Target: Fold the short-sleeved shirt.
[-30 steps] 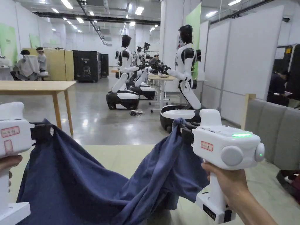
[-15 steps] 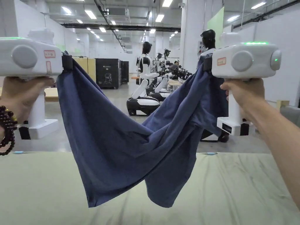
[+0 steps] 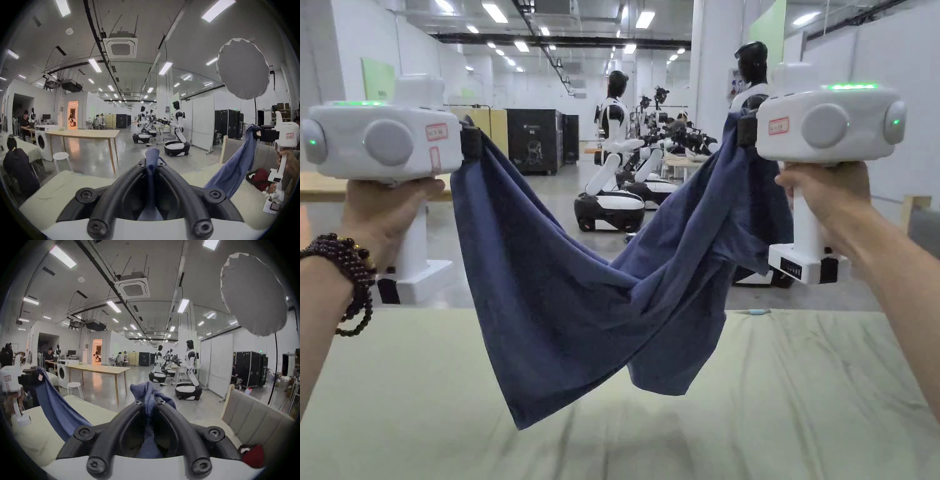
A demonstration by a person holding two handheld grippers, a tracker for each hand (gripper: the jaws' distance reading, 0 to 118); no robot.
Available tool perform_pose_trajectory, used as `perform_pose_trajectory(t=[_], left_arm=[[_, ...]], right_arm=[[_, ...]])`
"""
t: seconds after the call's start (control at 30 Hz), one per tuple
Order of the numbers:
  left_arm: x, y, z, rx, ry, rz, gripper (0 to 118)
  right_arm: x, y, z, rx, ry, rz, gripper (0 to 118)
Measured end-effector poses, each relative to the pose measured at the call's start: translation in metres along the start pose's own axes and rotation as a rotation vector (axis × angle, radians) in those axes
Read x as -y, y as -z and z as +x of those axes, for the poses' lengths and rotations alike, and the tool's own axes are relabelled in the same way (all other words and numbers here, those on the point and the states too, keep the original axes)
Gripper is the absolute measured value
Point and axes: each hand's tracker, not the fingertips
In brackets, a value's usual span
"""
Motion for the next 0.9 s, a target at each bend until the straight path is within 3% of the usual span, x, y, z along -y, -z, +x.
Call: perform_pose_trajectory(t=[0.3, 0.47, 0.7, 0.8, 0.9], left_arm=[[0.14, -0.012, 0.006, 0.053, 0.021, -0.177, 4], [0.16, -0.032, -0.002, 0.064, -0.032, -0.191, 4], [0.178, -0.129, -0.011, 0.034, -0.093, -0.208, 4], [0.203, -0.181, -0.014, 0.061, -0.119, -0.266, 4], [0.235, -0.229, -0.017, 0.067, -0.127, -0.325, 4]], right_arm=[[0.139, 0.002, 0.005, -0.033, 0.08, -0.151, 9], [0.164, -0.017, 0.012, -0.04, 0.087, -0.177, 9], [0.18, -0.128, 0.021, -0.052, 0.087, -0.168, 9], [0.199, -0.182, 0.024, -0.047, 0.095, -0.222, 9], [0.229, -0.231, 0.023, -0.047, 0.048, -0.328, 9]])
